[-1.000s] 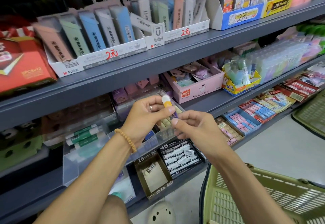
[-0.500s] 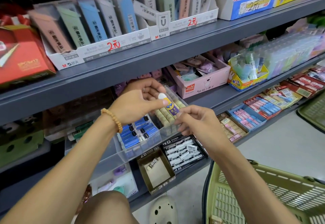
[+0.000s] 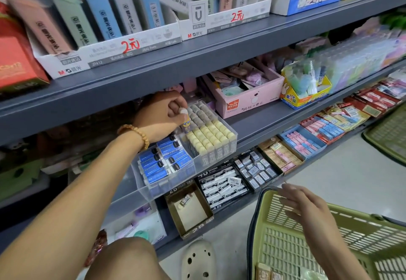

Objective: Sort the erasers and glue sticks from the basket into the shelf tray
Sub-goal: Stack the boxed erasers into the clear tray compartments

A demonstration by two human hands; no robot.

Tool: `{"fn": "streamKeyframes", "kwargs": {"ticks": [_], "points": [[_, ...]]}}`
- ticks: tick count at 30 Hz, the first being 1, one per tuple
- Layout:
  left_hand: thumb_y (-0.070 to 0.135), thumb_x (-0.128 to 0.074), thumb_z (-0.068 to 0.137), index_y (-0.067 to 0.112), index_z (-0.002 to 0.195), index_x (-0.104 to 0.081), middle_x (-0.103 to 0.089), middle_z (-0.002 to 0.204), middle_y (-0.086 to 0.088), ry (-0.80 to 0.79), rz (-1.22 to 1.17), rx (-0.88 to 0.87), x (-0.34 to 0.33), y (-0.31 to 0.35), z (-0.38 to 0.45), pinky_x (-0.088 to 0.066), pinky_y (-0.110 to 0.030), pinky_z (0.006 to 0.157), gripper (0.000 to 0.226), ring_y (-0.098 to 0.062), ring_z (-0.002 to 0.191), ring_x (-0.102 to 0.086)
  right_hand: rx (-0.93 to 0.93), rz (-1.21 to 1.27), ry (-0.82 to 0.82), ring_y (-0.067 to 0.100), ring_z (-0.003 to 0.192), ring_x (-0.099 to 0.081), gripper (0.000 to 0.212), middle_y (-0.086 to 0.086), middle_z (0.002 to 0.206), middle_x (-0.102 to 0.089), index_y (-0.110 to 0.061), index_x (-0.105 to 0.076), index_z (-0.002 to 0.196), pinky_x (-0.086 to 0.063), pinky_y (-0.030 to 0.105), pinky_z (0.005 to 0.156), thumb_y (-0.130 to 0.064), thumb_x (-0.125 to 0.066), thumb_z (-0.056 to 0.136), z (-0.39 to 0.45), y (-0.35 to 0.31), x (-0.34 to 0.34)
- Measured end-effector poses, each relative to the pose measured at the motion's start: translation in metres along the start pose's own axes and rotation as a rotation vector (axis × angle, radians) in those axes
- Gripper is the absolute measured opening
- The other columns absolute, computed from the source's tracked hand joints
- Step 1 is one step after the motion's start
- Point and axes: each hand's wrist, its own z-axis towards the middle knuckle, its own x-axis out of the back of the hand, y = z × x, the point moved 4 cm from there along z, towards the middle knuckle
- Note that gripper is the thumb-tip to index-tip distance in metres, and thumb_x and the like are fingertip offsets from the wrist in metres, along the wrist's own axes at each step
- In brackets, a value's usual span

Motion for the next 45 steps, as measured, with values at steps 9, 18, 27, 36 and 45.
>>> {"fn": "streamKeyframes", "kwargs": {"ticks": [9, 18, 27, 36, 45], "points": [[0.014, -0.071, 0.082, 0.027, 0.078, -0.060, -0.058, 0.069, 0.010, 0.008, -0.020, 0.005, 0.002, -0.006, 0.009, -0.046, -0.022, 0.064, 0.017, -0.001, 0.056, -0.051, -0.058, 0.003, 0.006, 0.018, 0.105, -0.065, 0.019, -0.001, 0.107, -0.072, -0.021, -0.068, 0.104, -0.047, 0.044, 0.100, -0.022, -0.049, 0.102, -0.005, 0.016, -0.007], [0.014, -0.072, 0.082, 0.020, 0.085, -0.064, -0.061, 0.072, 0.008, -0.008, 0.056, 0.024, 0.001, -0.006, 0.008, -0.041, -0.006, 0.054, 0.011, 0.000, 0.058, -0.052, -0.026, -0.068, -0.032, 0.014, 0.109, -0.063, 0.018, -0.004, 0.113, -0.069, -0.024, -0.067, 0.108, -0.046, 0.044, 0.103, -0.029, -0.050, 0.101, -0.008, 0.005, -0.019], [0.017, -0.079, 0.078, 0.017, 0.088, -0.077, -0.062, 0.074, 0.016, 0.006, 0.052, 0.012, -0.017, -0.013, 0.001, -0.043, -0.014, 0.067, 0.010, 0.005, 0.067, -0.054, -0.022, -0.057, -0.055, 0.014, 0.107, -0.063, 0.017, -0.002, 0.111, -0.069, -0.021, -0.067, 0.108, -0.047, 0.034, 0.090, -0.023, -0.052, 0.101, -0.008, 0.010, -0.027], [0.030, -0.072, 0.085, 0.019, 0.089, -0.077, -0.065, 0.092, 0.000, -0.045, 0.125, 0.001, -0.013, -0.006, -0.010, -0.050, -0.026, 0.076, 0.012, -0.010, 0.080, -0.060, 0.005, -0.082, -0.044, 0.015, 0.105, -0.064, 0.017, -0.001, 0.111, -0.070, -0.024, -0.067, 0.108, -0.048, 0.035, 0.085, -0.024, -0.051, 0.101, -0.011, 0.011, -0.023], [0.022, -0.065, 0.090, 0.032, 0.092, -0.073, -0.074, 0.090, 0.014, -0.050, -0.497, 0.029, -0.047, 0.059, -0.118, -0.055, -0.032, 0.081, 0.013, -0.010, 0.090, -0.069, 0.082, -0.097, -0.034, 0.013, 0.102, -0.064, 0.017, -0.004, 0.106, -0.070, -0.027, -0.066, 0.104, -0.050, 0.041, 0.096, -0.022, -0.050, 0.102, -0.036, 0.007, 0.005]]}}
